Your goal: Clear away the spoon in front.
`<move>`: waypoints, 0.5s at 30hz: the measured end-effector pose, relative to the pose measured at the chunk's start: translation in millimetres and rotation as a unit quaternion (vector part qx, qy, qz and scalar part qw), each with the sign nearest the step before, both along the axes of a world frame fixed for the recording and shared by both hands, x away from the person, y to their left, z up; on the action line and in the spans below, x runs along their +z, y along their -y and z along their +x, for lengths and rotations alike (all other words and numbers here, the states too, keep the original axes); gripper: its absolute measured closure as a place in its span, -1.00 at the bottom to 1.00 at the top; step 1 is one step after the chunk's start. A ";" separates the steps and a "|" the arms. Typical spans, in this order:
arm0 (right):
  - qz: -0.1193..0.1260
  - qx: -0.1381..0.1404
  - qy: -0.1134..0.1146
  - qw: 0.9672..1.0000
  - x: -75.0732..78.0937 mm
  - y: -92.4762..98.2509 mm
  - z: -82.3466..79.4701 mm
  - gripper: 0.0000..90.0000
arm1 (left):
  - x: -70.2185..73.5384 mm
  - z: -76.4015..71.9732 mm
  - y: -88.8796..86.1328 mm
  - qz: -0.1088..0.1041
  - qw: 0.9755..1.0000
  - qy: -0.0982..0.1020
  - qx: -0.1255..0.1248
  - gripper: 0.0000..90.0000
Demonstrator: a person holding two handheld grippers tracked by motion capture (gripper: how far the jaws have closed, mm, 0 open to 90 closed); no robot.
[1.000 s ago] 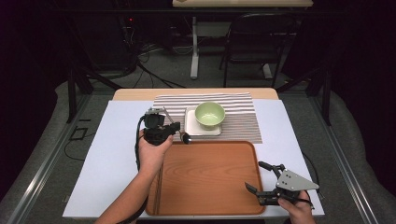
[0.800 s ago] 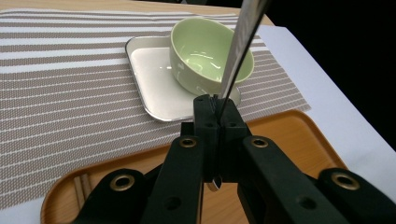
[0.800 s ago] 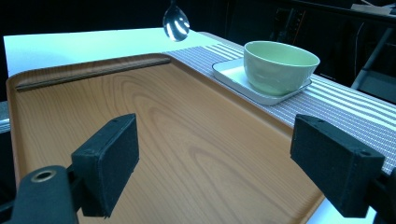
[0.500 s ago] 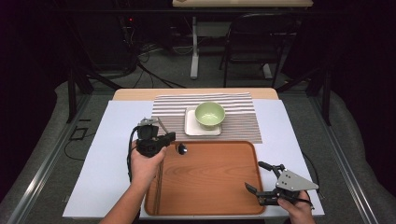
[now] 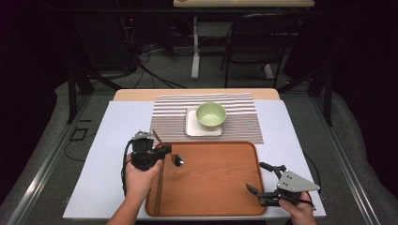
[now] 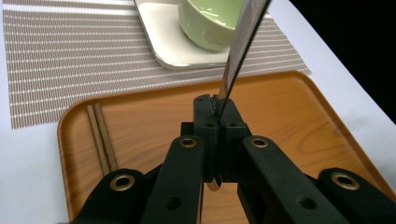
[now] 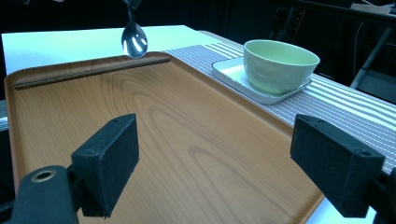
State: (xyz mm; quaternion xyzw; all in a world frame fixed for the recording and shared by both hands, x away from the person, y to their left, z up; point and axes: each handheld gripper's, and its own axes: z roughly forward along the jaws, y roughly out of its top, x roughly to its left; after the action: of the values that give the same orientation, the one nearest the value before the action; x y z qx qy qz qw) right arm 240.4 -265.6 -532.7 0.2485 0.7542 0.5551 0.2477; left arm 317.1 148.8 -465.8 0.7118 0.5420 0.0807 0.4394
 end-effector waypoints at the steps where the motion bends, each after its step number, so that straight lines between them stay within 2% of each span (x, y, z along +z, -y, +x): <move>1: 0.000 0.000 0.000 1.000 0.0 0.0 0.0 -0.67 | -0.8 -1.6 -1.1 0.003 1.000 -0.001 0.000 0.99; 15: -0.003 -0.001 0.002 1.000 0.0 0.1 0.1 -0.67 | -9.1 -22.9 -11.4 0.002 1.000 -0.009 0.001 0.99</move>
State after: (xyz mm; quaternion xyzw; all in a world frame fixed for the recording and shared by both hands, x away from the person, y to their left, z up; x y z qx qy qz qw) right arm 240.6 -265.7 -532.8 0.2468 0.7552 0.5531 0.2506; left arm 294.2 160.2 -474.9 0.7132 0.5463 0.0759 0.4326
